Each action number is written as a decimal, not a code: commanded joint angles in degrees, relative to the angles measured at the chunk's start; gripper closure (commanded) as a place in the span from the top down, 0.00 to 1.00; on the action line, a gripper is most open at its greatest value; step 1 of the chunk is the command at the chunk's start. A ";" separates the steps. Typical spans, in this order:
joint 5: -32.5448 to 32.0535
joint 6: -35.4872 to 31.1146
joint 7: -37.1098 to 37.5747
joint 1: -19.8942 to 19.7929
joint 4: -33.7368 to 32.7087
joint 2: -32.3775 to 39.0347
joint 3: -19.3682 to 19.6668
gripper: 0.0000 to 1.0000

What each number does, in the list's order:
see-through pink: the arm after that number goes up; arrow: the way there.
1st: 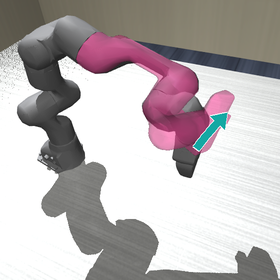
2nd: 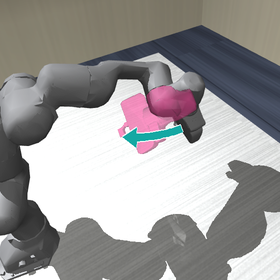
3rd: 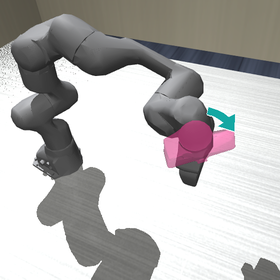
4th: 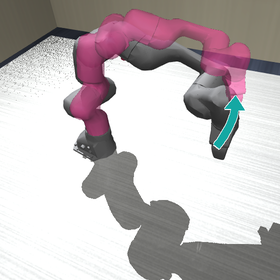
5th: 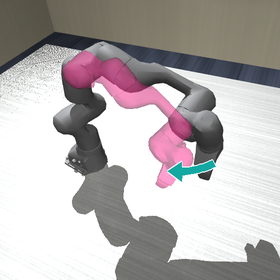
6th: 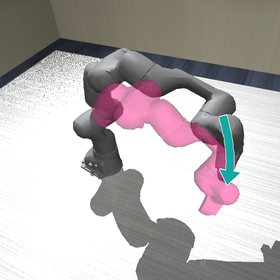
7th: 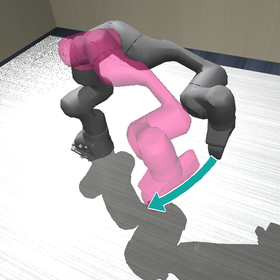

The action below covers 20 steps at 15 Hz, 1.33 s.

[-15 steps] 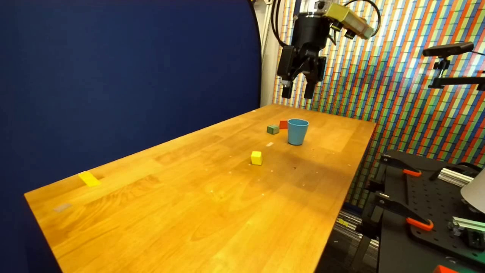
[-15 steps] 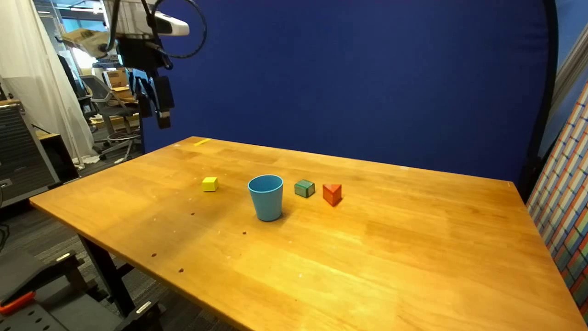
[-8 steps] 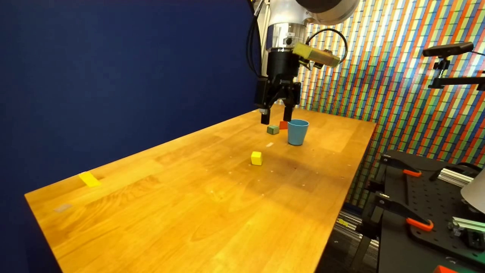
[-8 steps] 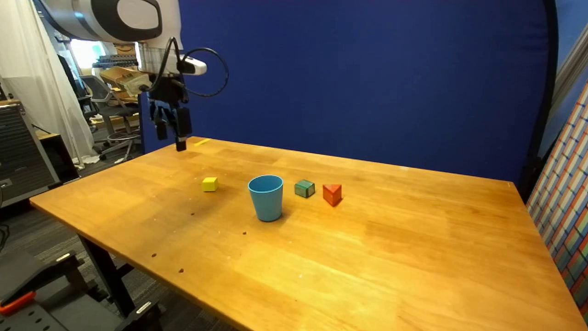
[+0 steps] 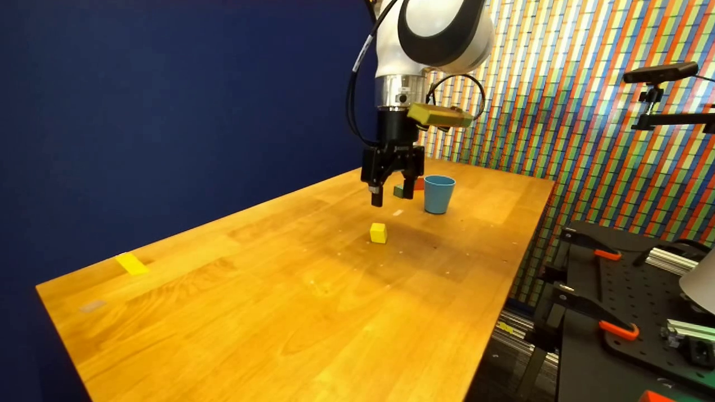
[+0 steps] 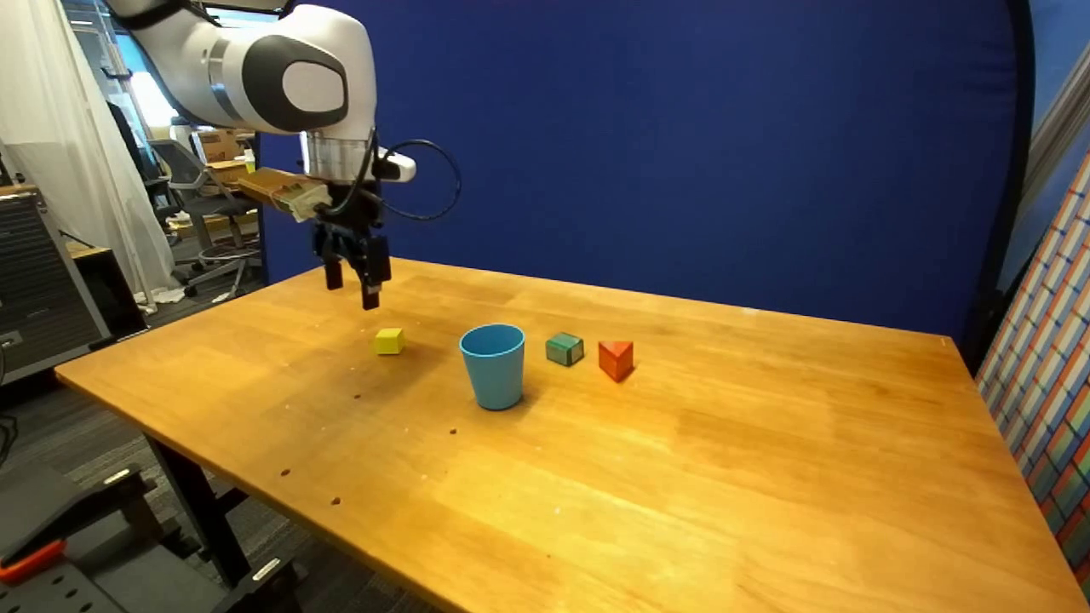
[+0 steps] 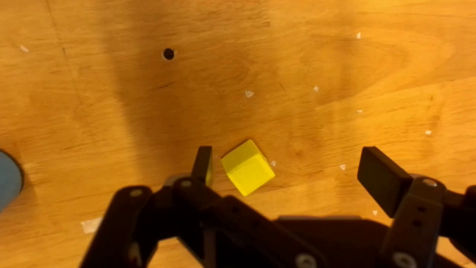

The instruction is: Place the yellow cube on the table inside the blue cup on the right

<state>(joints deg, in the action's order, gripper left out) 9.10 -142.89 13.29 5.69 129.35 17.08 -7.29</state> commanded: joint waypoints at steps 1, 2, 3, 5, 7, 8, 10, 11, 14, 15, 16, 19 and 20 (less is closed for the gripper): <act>-0.03 -0.26 -3.52 -0.40 -4.75 4.94 1.13 1.00; -0.05 -0.06 -4.12 -0.55 -5.89 6.21 1.38 1.00; -0.03 0.00 -4.65 -0.71 -7.08 7.50 1.60 1.00; -0.09 0.30 -5.57 -0.93 -9.46 9.97 1.97 1.00; -0.16 0.38 -6.08 -0.98 -11.46 12.16 2.24 1.00; 0.05 0.33 -6.45 -1.06 -11.92 12.92 2.17 1.00; 0.06 -0.21 -6.85 -1.09 -12.48 14.15 2.22 1.00; 0.32 -0.10 -7.20 -1.25 -12.75 14.65 2.03 1.00; 0.26 -0.43 -6.97 -1.01 -12.07 15.09 2.06 1.00; 0.27 -0.61 -7.01 -0.96 -11.73 15.10 1.98 1.00; 0.00 -0.83 -7.04 -0.74 -11.44 15.15 2.00 0.75; -0.33 -2.28 -7.14 -0.21 -10.94 15.56 1.90 0.58; -0.73 -2.77 -6.97 0.15 -10.93 15.82 2.10 0.50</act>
<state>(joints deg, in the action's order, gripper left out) 9.11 -143.39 7.01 5.28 118.28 32.39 -5.24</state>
